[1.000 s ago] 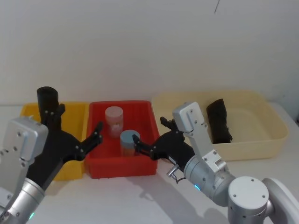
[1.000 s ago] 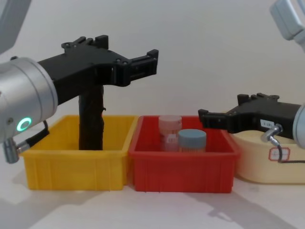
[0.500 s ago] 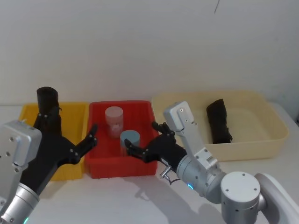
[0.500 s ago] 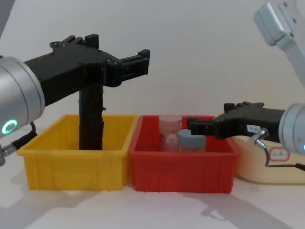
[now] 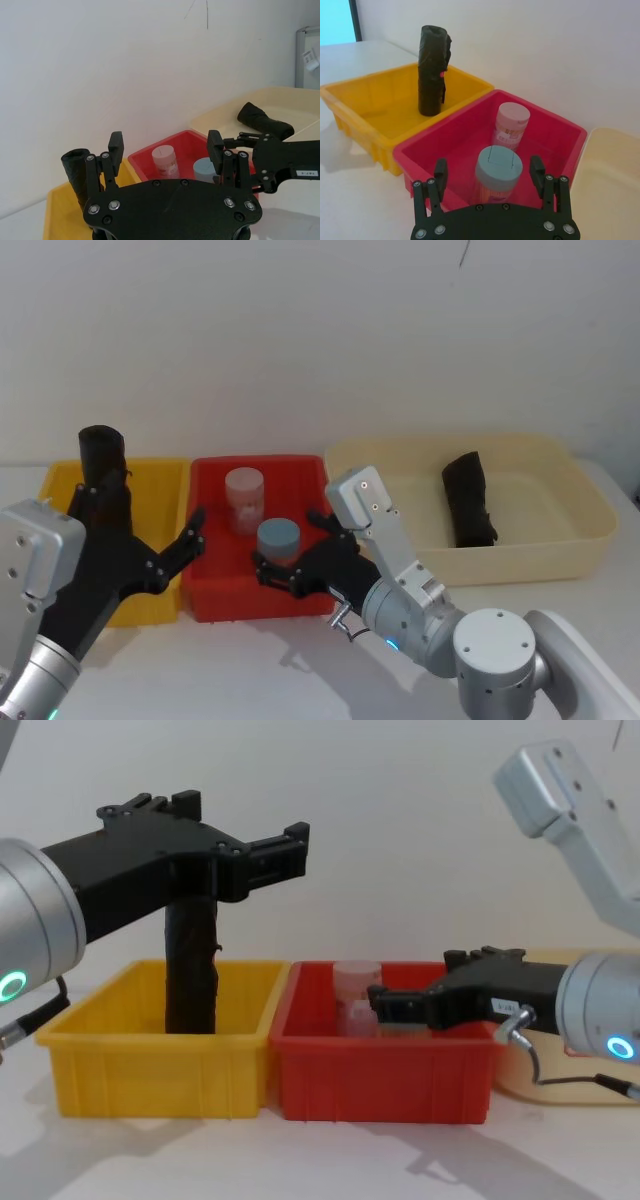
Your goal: Pick up the garbage bag with the one hand and transfer it to the other hand.
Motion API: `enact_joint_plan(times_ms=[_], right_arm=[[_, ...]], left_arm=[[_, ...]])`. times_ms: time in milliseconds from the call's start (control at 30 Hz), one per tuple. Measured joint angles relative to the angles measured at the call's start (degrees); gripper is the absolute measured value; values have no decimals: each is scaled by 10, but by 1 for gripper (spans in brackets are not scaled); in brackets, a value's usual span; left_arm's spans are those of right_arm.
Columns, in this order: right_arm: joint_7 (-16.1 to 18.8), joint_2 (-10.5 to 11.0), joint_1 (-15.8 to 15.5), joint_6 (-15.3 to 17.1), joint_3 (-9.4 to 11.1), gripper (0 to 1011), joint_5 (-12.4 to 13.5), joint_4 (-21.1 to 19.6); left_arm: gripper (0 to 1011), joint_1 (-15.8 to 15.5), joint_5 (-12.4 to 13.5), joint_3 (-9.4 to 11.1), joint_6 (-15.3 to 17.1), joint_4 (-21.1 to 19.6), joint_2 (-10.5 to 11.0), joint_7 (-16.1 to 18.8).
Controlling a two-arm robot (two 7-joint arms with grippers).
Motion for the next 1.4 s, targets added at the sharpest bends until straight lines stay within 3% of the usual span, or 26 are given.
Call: enact_joint_plan(times_ms=[367,867,1400], right_arm=[[0,-11,15,-4,-6,1001,0,29],[-14,-30,40,-9,6,1001,18,69],[-15,-35,52,-14,5,1001,25,98]], left_arm=[[1002,2,0,-1,0,-2,1,1],[1001,2,0,-1,0,-3,1,1],[1002,3,0,-1,0,-3,1,1]])
